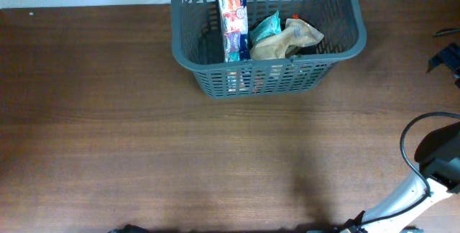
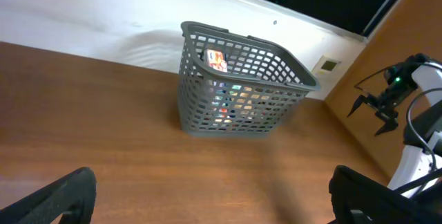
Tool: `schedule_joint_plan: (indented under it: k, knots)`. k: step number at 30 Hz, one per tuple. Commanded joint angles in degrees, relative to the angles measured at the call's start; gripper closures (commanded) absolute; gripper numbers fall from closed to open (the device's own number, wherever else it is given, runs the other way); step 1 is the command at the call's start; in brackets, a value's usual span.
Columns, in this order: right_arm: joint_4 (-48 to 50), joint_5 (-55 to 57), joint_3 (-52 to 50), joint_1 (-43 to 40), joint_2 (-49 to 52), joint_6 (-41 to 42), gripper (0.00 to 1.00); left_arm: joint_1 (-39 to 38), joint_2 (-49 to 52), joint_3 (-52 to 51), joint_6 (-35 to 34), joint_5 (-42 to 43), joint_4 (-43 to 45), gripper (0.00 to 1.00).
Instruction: Pack container
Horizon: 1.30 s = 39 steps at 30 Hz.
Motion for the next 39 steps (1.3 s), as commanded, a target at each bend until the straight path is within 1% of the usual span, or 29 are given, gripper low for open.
schedule_joint_plan:
  k: [1, 3, 6, 7, 10, 12, 18, 20, 27, 32, 34, 39]
  knots:
    - [0.0, 0.7, -0.3, 0.0, 0.1, -0.3, 0.01, 0.2, 0.0, -2.6, 1.9, 0.2, 0.0, 0.01]
    - [0.0, 0.7, -0.3, 0.0, 0.1, -0.3, 0.01, 0.2, 0.0, -6.0, 3.3, -0.1, 0.3, 0.01]
    - [0.0, 0.7, -0.3, 0.0, 0.1, -0.3, 0.01, 0.2, 0.0, -12.6, 3.4, -2.8, 2.6, 0.01]
    - [0.0, 0.7, -0.3, 0.0, 0.1, -0.3, 0.01, 0.2, 0.0, -14.8, 3.8, -3.5, 4.1, 0.01]
    - [0.0, 0.7, -0.3, 0.0, 0.1, -0.3, 0.01, 0.3, 0.0, -22.3, 8.5, -3.7, 11.6, 0.01]
    - [0.0, 0.7, -0.3, 0.0, 0.1, -0.3, 0.01, 0.9, 0.0, -27.0, 12.5, -2.4, 16.8, 0.01]
    - [0.0, 0.7, -0.3, 0.0, 0.1, -0.3, 0.01, 6.2, -2.5, -41.8, 30.2, 7.6, 33.1, 0.01]
    - [0.0, 0.7, -0.3, 0.0, 0.1, -0.3, 0.01, 9.1, -5.3, -47.7, 33.4, 9.8, 37.4, 0.01]
    - [0.0, 0.7, -0.3, 0.0, 0.1, -0.3, 0.01, 16.0, -17.7, -68.5, 34.2, 9.9, 52.1, 0.01]
    - [0.0, 0.7, -0.3, 0.0, 0.1, -0.3, 0.01, 19.0, -25.3, -82.2, 34.9, 9.9, 67.7, 0.01]
    - [0.0, 0.7, -0.3, 0.0, 0.1, -0.3, 0.01, 19.9, -25.5, -86.4, 34.9, 10.4, 74.5, 0.01]
    - [0.0, 0.7, -0.3, 0.0, 0.1, -0.3, 0.01, 20.4, -25.6, -91.8, 36.7, 10.1, 84.7, 0.01]
